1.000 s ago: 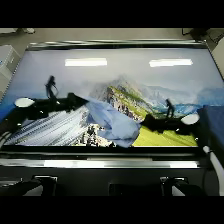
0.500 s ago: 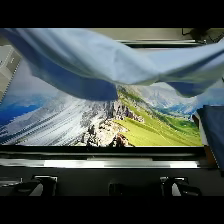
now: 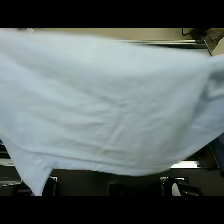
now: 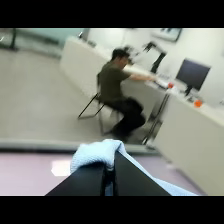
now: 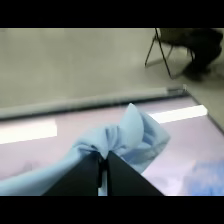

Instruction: Fold the clothes and pants, and hang the long-sleeved shirts on hangers.

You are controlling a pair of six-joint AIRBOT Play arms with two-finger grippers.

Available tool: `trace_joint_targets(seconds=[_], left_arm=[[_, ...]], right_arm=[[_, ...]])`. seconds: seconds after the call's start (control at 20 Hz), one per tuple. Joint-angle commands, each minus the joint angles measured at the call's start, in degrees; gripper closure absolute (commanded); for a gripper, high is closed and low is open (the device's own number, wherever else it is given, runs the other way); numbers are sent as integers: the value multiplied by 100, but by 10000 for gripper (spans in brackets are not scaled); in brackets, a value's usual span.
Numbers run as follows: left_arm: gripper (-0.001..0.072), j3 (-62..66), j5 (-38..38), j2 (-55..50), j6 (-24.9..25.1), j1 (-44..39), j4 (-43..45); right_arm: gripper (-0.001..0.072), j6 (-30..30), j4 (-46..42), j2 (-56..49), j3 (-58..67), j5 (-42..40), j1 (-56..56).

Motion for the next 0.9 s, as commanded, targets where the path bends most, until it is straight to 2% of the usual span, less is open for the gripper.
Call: trace_joint_targets(seconds=[0.0,0.05,0.15,0.25,0.3,0.4,0.5,0.7,0.75,0.8,0.85], left_arm=[[688,-1377,-793,24,-769,31,1370],[687,-2085,-636,-17,-767,-7,1224],[687,-3379,52,-245,-769,-149,1075],[688,-4172,846,-772,-870,-195,1071],[687,-4317,1172,-1123,-1056,-192,1073],[686,-4280,1665,-1910,-1534,-184,949],[686,-4142,1976,-2568,-1558,-210,378],[686,-3845,2074,-3394,-1556,-437,0],[685,-3794,2068,-3458,-1556,-470,2],[684,-3755,2072,-3464,-1537,-463,4],[638,-3713,2052,-3456,-1478,-400,7]], right_arm=[[675,22,297,-748,-1106,1405,-2],[675,-79,638,-992,-1746,992,-2],[675,-118,1384,-1602,-2959,-586,-2],[674,-57,2153,-2385,-3547,-1963,-2],[674,85,2516,-2833,-3589,-2369,-2],[673,203,3539,-3532,-3578,-2765,-2],[673,151,4391,-3982,-3578,-2761,9],[670,-516,4507,-4232,-3569,-2732,28],[644,-531,4483,-4218,-3508,-2664,-46],[503,-529,4374,-4207,-3364,-2439,-208],[324,-531,4144,-4203,-3163,-2081,-446]])
